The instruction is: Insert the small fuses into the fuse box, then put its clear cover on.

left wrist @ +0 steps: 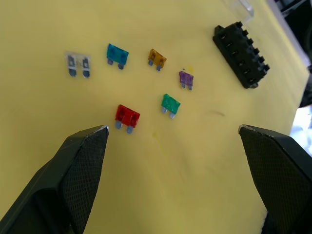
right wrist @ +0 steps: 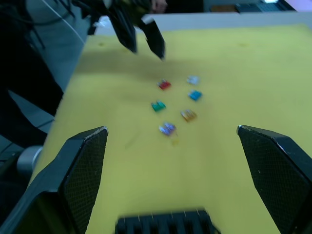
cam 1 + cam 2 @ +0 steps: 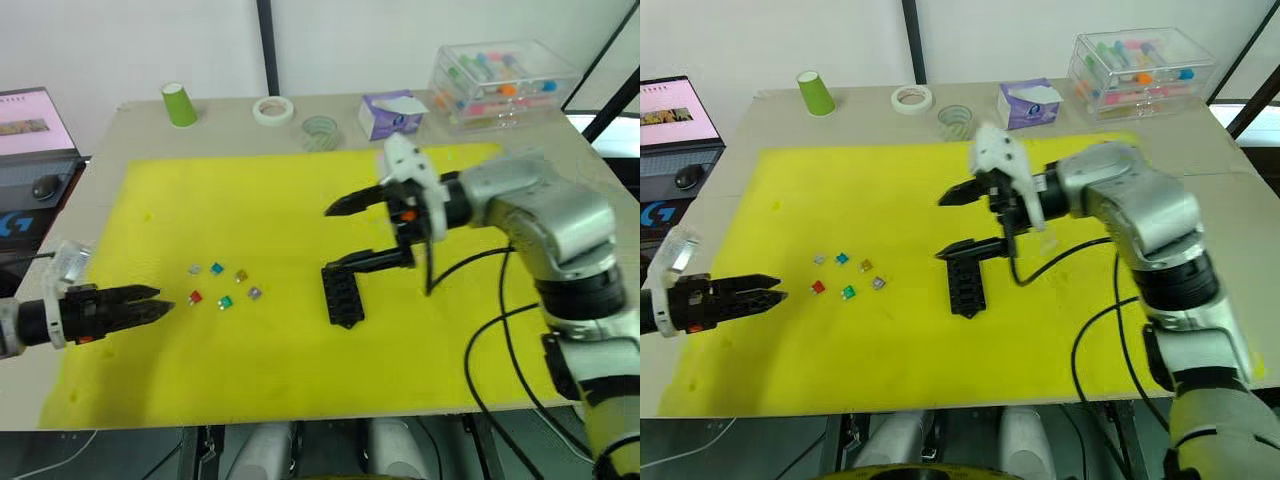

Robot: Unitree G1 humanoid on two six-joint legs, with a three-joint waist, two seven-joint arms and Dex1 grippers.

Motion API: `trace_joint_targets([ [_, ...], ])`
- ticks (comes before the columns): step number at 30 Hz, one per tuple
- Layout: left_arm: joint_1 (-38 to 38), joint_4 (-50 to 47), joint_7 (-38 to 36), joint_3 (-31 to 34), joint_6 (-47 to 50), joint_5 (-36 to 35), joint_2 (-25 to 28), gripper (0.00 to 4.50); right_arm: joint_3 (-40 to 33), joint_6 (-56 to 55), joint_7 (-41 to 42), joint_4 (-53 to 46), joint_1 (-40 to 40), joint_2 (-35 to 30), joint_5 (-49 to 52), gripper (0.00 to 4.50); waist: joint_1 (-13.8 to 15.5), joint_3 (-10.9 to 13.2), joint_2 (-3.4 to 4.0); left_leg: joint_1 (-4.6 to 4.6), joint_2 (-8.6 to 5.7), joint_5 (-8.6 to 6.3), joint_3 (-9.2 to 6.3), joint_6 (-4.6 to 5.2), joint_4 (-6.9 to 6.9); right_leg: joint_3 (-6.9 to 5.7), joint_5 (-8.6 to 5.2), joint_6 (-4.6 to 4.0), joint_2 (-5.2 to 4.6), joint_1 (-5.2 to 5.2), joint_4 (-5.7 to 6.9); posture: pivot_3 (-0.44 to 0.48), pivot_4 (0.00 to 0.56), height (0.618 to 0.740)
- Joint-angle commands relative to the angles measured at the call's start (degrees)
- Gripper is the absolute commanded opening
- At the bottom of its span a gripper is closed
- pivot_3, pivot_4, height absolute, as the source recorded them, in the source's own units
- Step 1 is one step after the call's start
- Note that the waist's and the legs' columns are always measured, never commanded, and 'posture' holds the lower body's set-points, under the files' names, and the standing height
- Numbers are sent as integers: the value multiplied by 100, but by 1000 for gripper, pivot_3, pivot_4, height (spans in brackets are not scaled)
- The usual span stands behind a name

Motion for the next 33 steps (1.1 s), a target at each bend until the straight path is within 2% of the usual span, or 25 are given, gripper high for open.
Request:
trace_joint_targets([
  [1,-532,654,-20,-275,408,-119,42,4463,142,-217,-165,-67,-237,257,-98,4500,-4,-2,-5,-1,-1,0,-1,0,1,-1,0,0,1,-1,0,0,150,740],
  [2,-694,822,-36,-353,519,-135,51,4463,172,-253,-190,-40,-248,303,-117,4500,1,-3,-7,-1,-1,0,-1,0,2,-1,0,0,2,-1,1,0,150,740],
  [6,-1000,1147,-74,-588,713,-105,70,3313,249,-349,-250,-21,-260,370,-168,4500,-22,-4,-8,0,-5,0,-2,0,2,-6,0,0,0,-2,4,0,150,740],
  [18,-1410,1569,-25,-1090,760,23,-75,3313,259,-298,-334,-214,-173,343,-143,4500,-33,-5,-8,-1,-4,0,-2,0,2,-7,0,0,1,-9,14,0,150,740],
  [33,-1285,1469,-90,-1508,709,106,-252,3313,304,-331,-386,-249,-187,365,-197,4500,-36,-5,-8,0,-6,0,-2,0,2,-6,0,0,-2,-9,16,0,150,740],
])
